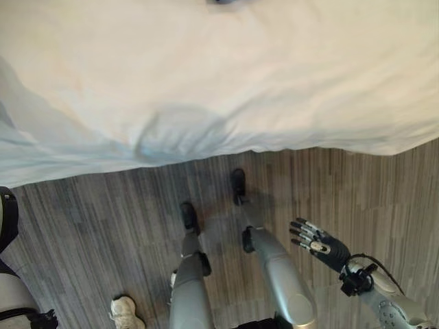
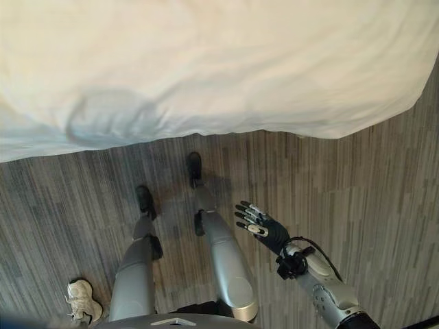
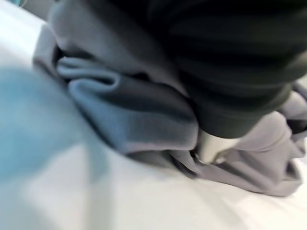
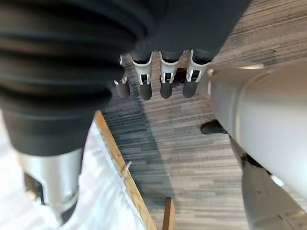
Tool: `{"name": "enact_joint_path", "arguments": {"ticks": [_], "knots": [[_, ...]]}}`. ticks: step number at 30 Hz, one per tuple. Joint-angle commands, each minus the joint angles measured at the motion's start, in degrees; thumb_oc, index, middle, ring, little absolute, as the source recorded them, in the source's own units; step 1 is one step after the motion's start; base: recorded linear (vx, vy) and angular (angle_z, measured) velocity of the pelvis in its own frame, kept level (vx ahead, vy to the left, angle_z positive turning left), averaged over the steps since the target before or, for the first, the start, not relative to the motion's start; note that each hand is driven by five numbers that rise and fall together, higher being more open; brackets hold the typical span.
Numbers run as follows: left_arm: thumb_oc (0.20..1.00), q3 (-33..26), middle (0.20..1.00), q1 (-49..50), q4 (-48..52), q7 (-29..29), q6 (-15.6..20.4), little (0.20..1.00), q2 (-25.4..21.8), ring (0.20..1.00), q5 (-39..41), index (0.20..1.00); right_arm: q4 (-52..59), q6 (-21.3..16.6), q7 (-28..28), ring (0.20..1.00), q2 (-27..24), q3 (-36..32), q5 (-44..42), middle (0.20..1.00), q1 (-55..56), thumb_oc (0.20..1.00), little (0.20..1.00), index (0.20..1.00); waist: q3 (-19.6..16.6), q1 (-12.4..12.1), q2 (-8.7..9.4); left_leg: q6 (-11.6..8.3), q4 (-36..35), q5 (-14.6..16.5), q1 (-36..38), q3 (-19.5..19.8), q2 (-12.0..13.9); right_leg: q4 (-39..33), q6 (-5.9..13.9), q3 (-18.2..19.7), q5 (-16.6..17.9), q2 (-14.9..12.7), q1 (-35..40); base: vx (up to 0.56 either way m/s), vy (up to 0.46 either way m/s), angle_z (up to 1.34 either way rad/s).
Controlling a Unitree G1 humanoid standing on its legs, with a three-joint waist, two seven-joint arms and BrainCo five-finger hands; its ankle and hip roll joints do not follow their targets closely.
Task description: Pick up bed clothes into laundry basket.
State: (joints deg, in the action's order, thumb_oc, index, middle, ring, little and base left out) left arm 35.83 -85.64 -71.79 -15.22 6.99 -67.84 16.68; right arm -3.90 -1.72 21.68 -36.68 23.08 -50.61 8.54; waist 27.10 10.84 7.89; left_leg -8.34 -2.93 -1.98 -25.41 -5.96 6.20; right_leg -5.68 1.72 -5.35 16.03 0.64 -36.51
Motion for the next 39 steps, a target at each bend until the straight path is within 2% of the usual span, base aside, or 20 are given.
{"name": "enact_joint_path", "arguments": {"ticks": [1, 4, 10, 11, 14, 16, 19, 20, 22, 23, 24, 25, 26, 27, 29, 32, 34, 37, 38, 39], "knots": [[0.2, 0.51, 0.2, 3.69, 1.07, 3.58, 1.15, 0.2, 0.93, 0.2, -2.39, 0.2, 0.8, -0.36, 1.25, 1.0, -0.6, -0.15, -1.37, 1.0, -0.19, 1.0, 1.0, 1.0, -0.88, 1.74, -1.58, -0.44, -2.07, -4.02, 0.93, 2.75, 2.92, 0.68, 7.27, -0.48, -4.6, -3.35, 4.36, -0.01, 0.05, 0.0], [0.2, 0.06, 0.2, 4.53, 5.36, 3.05, 2.86, 0.2, 1.27, 0.2, -1.66, 0.2, -0.11, -0.54, 1.63, 1.0, -2.38, 0.68, -0.82, 1.0, -1.04, 1.0, 1.0, 1.0, -1.07, 0.99, -2.55, -0.35, -2.07, -3.41, 3.11, 2.54, 2.45, 0.68, 7.43, -0.43, -4.7, -3.94, 6.5, -0.02, 0.103, 0.01], [0.2, -6.74, 0.2, 13.27, 17.55, 1.46, 5.84, 0.2, 2.74, 0.2, 2.01, 0.2, -1.94, -1.56, 0.92, 1.0, -2.22, 1.34, -0.26, 1.0, -2.52, 1.0, 1.0, 1.0, -1.03, -0.14, -4.23, -0.22, -2.07, -3.08, 5.33, 3.16, 1.75, 0.68, 7.55, -0.75, -5.07, -4.57, 9.23, -0.01, 0.008, -0.03], [0.2, -13.55, 0.2, 23.09, 27.41, 0.21, 7.02, 0.2, 3.29, 0.2, 2.63, 0.2, -3.21, -2.02, 0.23, 1.0, -0.63, 0.87, 0.1, 1.0, -3.09, 1.0, 1.0, 1.0, -1.01, -1.04, -4.75, -0.21, -2.07, -3.0, 6.59, 3.3, 1.32, 0.68, 7.56, -1.07, -5.16, -5.02, 10.8, 0.0, 0.0, 0.0], [0.2, -26.68, 0.2, 42.88, 42.06, 0.13, 8.72, 0.2, 6.96, 0.2, 2.95, 0.2, -3.88, -3.27, -1.24, 1.0, 0.75, -2.1, 3.08, 1.0, -2.81, 1.0, 1.0, 1.0, -2.15, -2.47, -5.25, 0.09, -2.07, -2.93, 8.7, 3.53, 0.65, 0.68, 7.54, -1.57, -5.46, -5.8, 13.36, 0.01, 0.009, -0.03], [0.2, -35.67, 0.2, 57.64, 51.85, 0.8, 9.29, 0.2, 12.07, 0.2, 2.37, 0.2, -3.54, -4.87, -3.36, 1.0, 0.73, -6.83, 6.93, 1.0, -1.82, 1.0, 1.0, 1.0, -3.42, -3.46, -5.64, 0.38, -2.07, -2.53, 10.67, 3.65, 0.28, 0.68, 7.46, -1.94, -6.06, -6.26, 15.7, 0.06, 0.015, 0.02], [0.2, -45.86, 0.2, 77.45, 64.74, 3.93, 11.09, 0.2, 24.08, 0.2, 4.46, 0.2, -3.48, -7.69, -7.58, 1.0, 0.14, -17.75, 11.32, 1.0, -1.04, 1.0, 1.0, 1.0, -5.99, -4.93, -5.97, 0.92, -2.07, -1.29, 13.79, 3.53, 0.07, 0.68, 7.35, -2.36, -7.38, -6.63, 19.02, 0.11, 0.044, 0.18], [0.2, -47.25, 0.2, 82.0, 66.4, 5.49, 11.18, 0.2, 27.72, 0.2, 5.34, 0.2, -4.13, -8.51, -8.97, 1.0, -0.91, -21.09, 13.02, 1.0, -1.67, 1.0, 1.0, 1.0, -7.17, -5.19, -6.08, 1.23, -2.07, -1.1, 14.96, 3.33, -0.18, 0.68, 7.35, -2.36, -7.6, -6.85, 20.13, 0.13, 0.072, 0.17], [0.2, -50.37, 0.2, 89.75, 67.73, 8.01, 11.28, 0.2, 31.75, 0.2, 7.41, 0.2, -3.4, -9.89, -10.78, 1.0, -4.38, -27.5, 16.04, 1.0, -2.28, 1.0, 1.0, 1.0, -9.39, -6.13, -6.22, 1.71, -2.07, -0.23, 17.34, 3.26, -0.43, 0.68, 7.32, -2.38, -8.37, -7.01, 22.49, 0.14, 0.068, 0.0], [0.2, -51.01, 0.2, 92.86, 67.44, 9.55, 11.14, 0.2, 33.99, 0.2, 9.73, 0.2, -2.15, -10.14, -10.19, 1.0, -6.92, -29.04, 17.86, 1.0, -2.76, 1.0, 1.0, 1.0, -10.32, -6.66, -6.31, 1.96, -2.07, 0.14, 18.45, 3.32, -0.54, 0.68, 7.22, -2.44, -8.73, -7.1, 23.56, 0.18, 0.054, 0.04], [0.2, -51.9, 0.2, 98.33, 67.21, 12.02, 9.57, 0.2, 38.23, 0.2, 14.45, 0.2, -2.79, -9.73, -12.51, 1.0, -12.13, -31.91, 24.02, 1.0, -5.21, 1.0, 1.0, 1.0, -12.42, -8.23, -6.47, 2.44, -2.07, 1.02, 20.66, 3.61, -0.56, 0.68, 7.11, -2.83, -9.65, -7.25, 26.1, 0.12, 0.037, 0.11], [0.2, -52.0, 0.2, 98.42, 67.32, 12.05, 9.51, 0.2, 38.31, 0.2, 14.46, 0.2, -2.78, -9.71, -12.54, 1.0, -12.18, -31.82, 24.05, 1.0, -5.3, 1.0, 1.0, 1.0, -12.44, -8.1, -6.43, 2.47, -2.07, 0.79, 20.5, 3.65, -0.67, 0.68, 7.11, -2.85, -9.48, -7.35, 25.97, 0.1, 0.022, 0.09], [0.2, -52.19, 0.2, 100.16, 66.74, 12.77, 8.51, 0.2, 39.37, 0.2, 16.23, 0.2, -3.63, -9.14, -14.59, 1.0, -15.59, -31.69, 27.51, 1.0, -8.69, 1.0, 1.0, 1.0, -13.35, -8.85, -6.48, 2.66, -2.07, 0.93, 21.24, 3.84, -0.74, 0.68, 7.05, -3.05, -9.73, -7.42, 26.97, 0.03, 0.008, 0.1], [0.2, -51.86, 0.2, 101.44, 66.65, 12.72, 8.27, 0.2, 40.53, 0.2, 18.55, 0.2, -4.71, -9.3, -16.0, 1.0, -17.59, -29.55, 27.29, 1.0, -13.71, 1.0, 1.0, 1.0, -14.2, -9.78, -6.53, 2.8, -2.07, 0.9, 21.98, 4.17, -0.73, 0.68, 6.96, -3.34, -10.01, -7.5, 27.99, 0.06, 0.01, 0.22], [0.2, -51.4, 0.2, 103.85, 67.89, 12.94, 7.41, 0.2, 41.08, 0.2, 19.29, 0.2, -4.9, -9.37, -18.23, 1.0, -17.27, -26.82, 26.4, 1.0, -20.08, 1.0, 1.0, 1.0, -15.83, -11.26, -6.44, 3.08, -2.07, 0.83, 22.81, 4.8, -0.77, 0.68, 6.72, -3.72, -10.29, -7.58, 29.4, 0.06, 0.008, 0.18], [0.2, -53.43, 0.2, 106.91, 69.29, 13.18, 6.9, 0.2, 42.88, 0.2, 24.61, 0.2, -4.73, -8.88, -22.03, 1.0, -19.62, -20.03, 34.81, 1.0, -34.73, 1.0, 1.0, 1.0, -17.73, -13.76, -6.11, 3.13, -2.07, 1.16, 24.16, 5.74, -0.52, 0.68, 6.46, -4.73, -11.19, -7.5, 31.64, 0.06, 0.007, 0.18], [0.2, -54.07, 0.2, 108.7, 69.72, 13.09, 6.5, 0.2, 42.13, 0.2, 24.23, 0.2, -7.96, -7.16, -23.11, 1.0, -20.74, -14.57, 37.52, 1.0, -43.1, 1.0, 1.0, 1.0, -18.61, -15.2, -5.48, 3.27, -2.07, 0.68, 23.87, 6.45, -0.71, 0.68, 6.29, -5.19, -11.21, -7.58, 32.09, 0.02, -0.005, 0.13], [0.2, -55.67, 0.2, 110.18, 68.89, 13.21, 6.4, 0.2, 41.12, 0.2, 24.72, 0.2, -21.21, -4.35, -21.52, 1.0, -21.64, 0.57, 39.01, 1.0, -61.14, 1.0, 1.0, 1.0, -18.71, -17.02, -4.77, 3.32, -2.07, 0.19, 23.64, 7.28, -0.88, 0.68, 6.13, -5.76, -11.22, -7.57, 32.56, -0.02, -0.027, 0.15], [0.2, -55.1, 0.2, 110.34, 68.31, 13.0, 6.28, 0.2, 40.72, 0.2, 27.3, 0.2, -38.39, -1.47, -21.17, 1.0, -17.11, 8.99, 39.05, 1.0, -72.25, 1.0, 1.0, 1.0, -18.76, -19.15, -4.15, 3.32, -2.07, -0.2, 23.34, 8.04, -0.87, 0.68, 5.96, -6.31, -11.12, -7.66, 32.72, -0.03, -0.04, 0.2], [0.2, -55.3, 0.2, 110.36, 68.32, 13.0, 6.28, 0.2, 41.09, 0.2, 27.34, 0.2, -39.22, -1.78, -21.16, 1.0, -16.75, 9.97, 38.88, 1.0, -73.38, 1.0, 1.0, 1.0, -18.66, -18.82, -4.37, 3.32, -2.07, -0.19, 23.36, 8.03, -0.87, 0.68, 5.96, -6.3, -11.14, -7.66, 32.73, -0.03, -0.042, 0.13]]}}
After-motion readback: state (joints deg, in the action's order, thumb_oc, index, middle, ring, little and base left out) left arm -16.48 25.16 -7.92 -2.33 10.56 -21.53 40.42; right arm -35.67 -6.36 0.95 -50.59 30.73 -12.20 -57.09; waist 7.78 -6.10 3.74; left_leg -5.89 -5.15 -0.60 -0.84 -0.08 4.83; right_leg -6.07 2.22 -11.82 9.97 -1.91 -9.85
